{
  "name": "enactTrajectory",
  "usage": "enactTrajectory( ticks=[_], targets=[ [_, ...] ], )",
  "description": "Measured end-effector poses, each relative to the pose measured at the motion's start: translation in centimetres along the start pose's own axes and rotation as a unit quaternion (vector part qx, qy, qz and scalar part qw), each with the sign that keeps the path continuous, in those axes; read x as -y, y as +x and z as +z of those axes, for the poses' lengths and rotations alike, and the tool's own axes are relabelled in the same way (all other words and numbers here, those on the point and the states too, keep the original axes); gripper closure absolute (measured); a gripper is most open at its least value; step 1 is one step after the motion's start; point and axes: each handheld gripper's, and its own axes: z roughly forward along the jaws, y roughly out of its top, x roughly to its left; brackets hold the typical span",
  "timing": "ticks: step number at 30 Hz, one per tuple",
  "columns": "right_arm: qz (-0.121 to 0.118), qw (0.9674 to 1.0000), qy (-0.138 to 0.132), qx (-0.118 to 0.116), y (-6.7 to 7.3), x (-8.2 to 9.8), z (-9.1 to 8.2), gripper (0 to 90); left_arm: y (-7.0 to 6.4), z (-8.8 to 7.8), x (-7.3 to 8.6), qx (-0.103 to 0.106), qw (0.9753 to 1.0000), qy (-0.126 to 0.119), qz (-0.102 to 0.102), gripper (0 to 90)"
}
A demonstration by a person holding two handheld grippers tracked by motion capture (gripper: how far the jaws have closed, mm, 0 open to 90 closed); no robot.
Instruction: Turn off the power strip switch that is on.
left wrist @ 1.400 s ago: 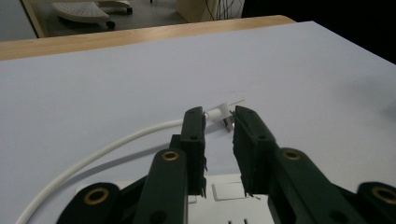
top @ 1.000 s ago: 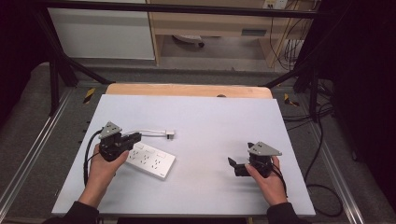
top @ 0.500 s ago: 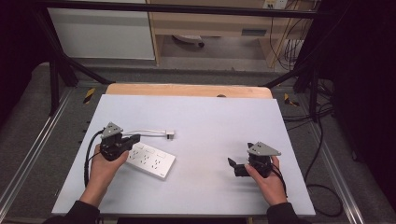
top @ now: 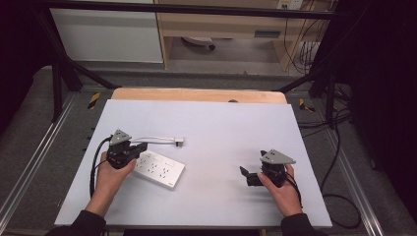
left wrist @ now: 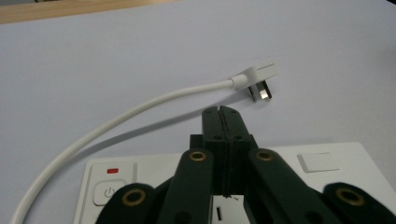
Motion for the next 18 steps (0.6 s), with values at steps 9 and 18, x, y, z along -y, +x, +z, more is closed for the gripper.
enactTrajectory(
  ticks=[9, 18],
  targets=[
    [0.0, 1.0, 0.0, -0.001, 0.01, 0.01, 0.01, 2.4, 0.06, 0.6, 0.35, -0.005, 0.9997, 0.024, 0.008, 90.0],
    [0.001, 1.0, 0.001, -0.001, 0.02, 0.02, 0.0, 2.4, 0.04, 0.98, 0.62, -0.005, 0.9993, 0.037, 0.012, 89.9]
  ],
)
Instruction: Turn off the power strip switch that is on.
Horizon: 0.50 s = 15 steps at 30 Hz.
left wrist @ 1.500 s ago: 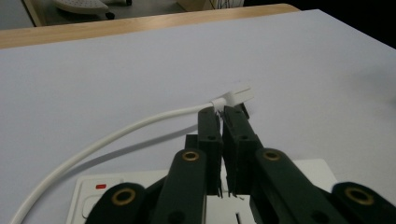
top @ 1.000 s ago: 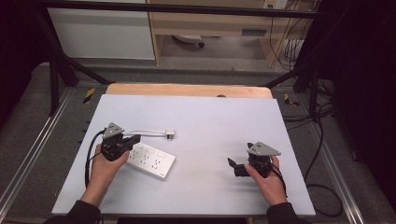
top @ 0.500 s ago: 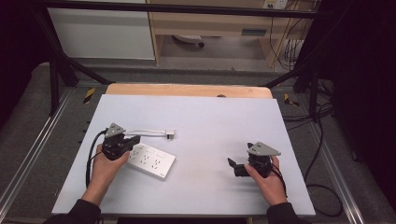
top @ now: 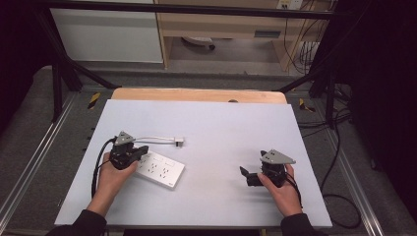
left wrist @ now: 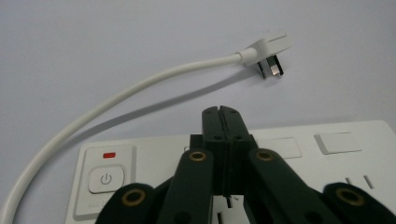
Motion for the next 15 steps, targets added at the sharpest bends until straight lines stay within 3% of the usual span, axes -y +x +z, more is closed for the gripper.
enactTrajectory(
  ticks=[15],
  targets=[
    [0.0, 1.0, 0.0, 0.0, 0.0, 0.01, 0.01, 2.4, -0.31, 0.23, 0.16, 0.001, 0.9999, 0.012, 0.011, 89.9]
  ],
)
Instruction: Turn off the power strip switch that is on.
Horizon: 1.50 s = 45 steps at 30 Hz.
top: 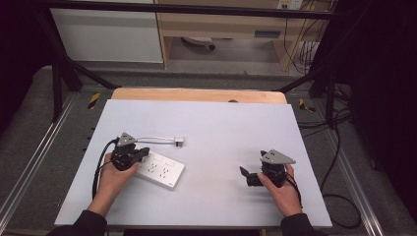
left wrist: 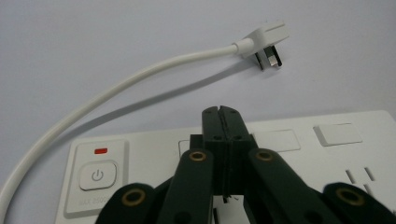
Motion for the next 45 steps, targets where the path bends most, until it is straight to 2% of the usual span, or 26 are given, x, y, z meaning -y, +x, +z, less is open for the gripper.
enactTrajectory(
  ticks=[20, 30, 34, 45],
  targets=[
    [0.0, 1.0, 0.002, -0.001, 0.03, 0.01, 0.03, 2.4, -0.43, 0.28, 0.04, 0.007, 0.9999, 0.006, 0.009, 89.9],
    [0.0, 1.0, 0.002, -0.002, 0.04, 0.01, 0.02, 2.4, -0.44, 0.41, 0.11, 0.005, 0.9999, 0.008, 0.01, 90.0],
    [0.0, 1.0, 0.001, -0.002, 0.04, 0.01, 0.02, 2.3, -0.31, 0.28, 0.04, -0.003, 1.0, 0.001, 0.006, 90.0],
    [-0.001, 1.0, 0.002, -0.002, 0.06, 0.01, 0.04, 2.4, -0.47, 0.62, 0.13, 0.001, 0.9999, 0.007, 0.007, 90.0]
  ],
)
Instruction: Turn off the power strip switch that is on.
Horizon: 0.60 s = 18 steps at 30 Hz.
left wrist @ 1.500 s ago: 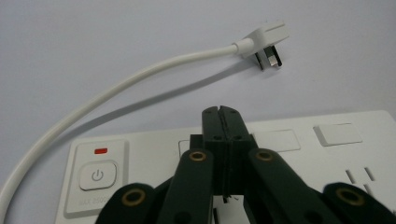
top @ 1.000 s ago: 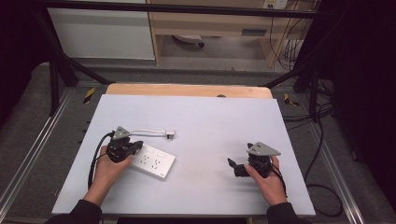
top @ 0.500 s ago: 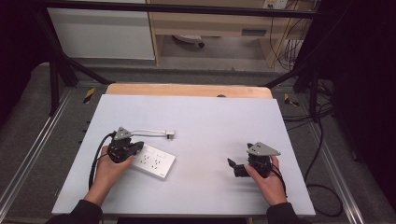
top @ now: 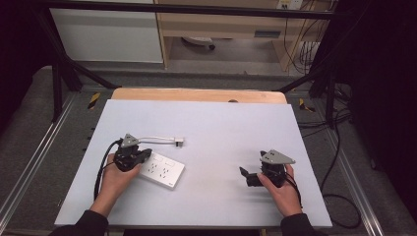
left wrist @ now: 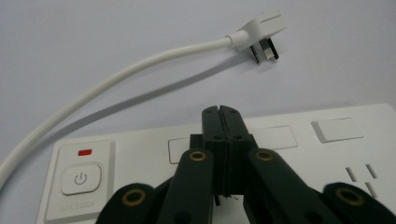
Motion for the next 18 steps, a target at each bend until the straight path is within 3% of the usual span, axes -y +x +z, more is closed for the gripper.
enactTrajectory(
  ticks=[18],
  targets=[
    [-0.001, 1.0, 0.001, 0.001, 0.01, 0.0, -0.02, 2.3, -0.14, 0.03, 0.01, -0.003, 1.0, 0.0, 0.001, 90.0]
  ],
)
